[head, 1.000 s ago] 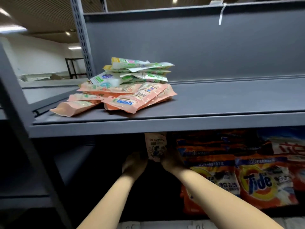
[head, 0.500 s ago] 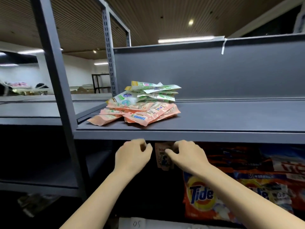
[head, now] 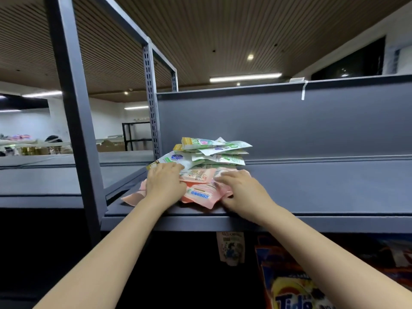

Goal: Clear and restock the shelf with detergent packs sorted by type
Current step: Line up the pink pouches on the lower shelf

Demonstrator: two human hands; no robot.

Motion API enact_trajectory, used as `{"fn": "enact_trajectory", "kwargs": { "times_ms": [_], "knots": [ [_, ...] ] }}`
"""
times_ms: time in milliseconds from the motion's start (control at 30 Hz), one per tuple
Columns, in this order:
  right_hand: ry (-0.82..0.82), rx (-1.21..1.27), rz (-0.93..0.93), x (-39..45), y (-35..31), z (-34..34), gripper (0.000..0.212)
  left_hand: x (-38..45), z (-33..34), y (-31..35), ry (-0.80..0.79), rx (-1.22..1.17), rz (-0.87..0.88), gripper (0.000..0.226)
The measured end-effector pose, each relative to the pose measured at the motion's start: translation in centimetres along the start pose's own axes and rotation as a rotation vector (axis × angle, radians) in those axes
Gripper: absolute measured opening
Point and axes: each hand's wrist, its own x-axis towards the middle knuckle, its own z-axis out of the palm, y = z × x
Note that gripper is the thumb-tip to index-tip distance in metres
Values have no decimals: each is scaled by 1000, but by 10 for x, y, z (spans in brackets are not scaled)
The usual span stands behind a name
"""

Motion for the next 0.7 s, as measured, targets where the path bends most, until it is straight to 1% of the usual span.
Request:
{"fn": "enact_trajectory", "kwargs": {
  "times_ms": [67, 133, 167, 233, 300, 333, 400, 433, 500, 600, 700],
  "knots": [
    [-36, -19, -67, 9, 2, 10, 46, 9, 6, -1, -51, -58, 6, 54],
    [-20, -13, -96, 12, 4, 14, 44, 14, 6, -2, -102, -145, -25, 53],
    [4, -17, -125, 11, 6, 15, 42, 15, 6, -3, -125, -161, -38, 52],
    [66, 9, -147, 9, 9, 14, 44, 15, 6, -3, -146, -111, -31, 50],
    [179, 137, -74, 6, 11, 10, 44, 15, 9, -4, -122, -64, -13, 46],
    [257, 235, -18, 5, 11, 8, 41, 14, 10, -4, -96, -59, -7, 43],
    [430, 480, 98, 5, 13, 1, 24, 13, 14, -5, -41, -84, -3, 40],
    [512, 588, 150, 5, 13, -5, 20, 12, 16, -5, -23, -102, -5, 40],
    [654, 709, 257, 6, 16, -16, 20, 11, 19, -6, 32, -128, 6, 40],
    [801, 785, 370, 8, 23, -31, 23, 10, 19, -5, 199, -192, 26, 36],
    [833, 713, 414, 5, 27, -43, 26, 12, 12, -3, 379, -383, 45, 33]
  ]
}}
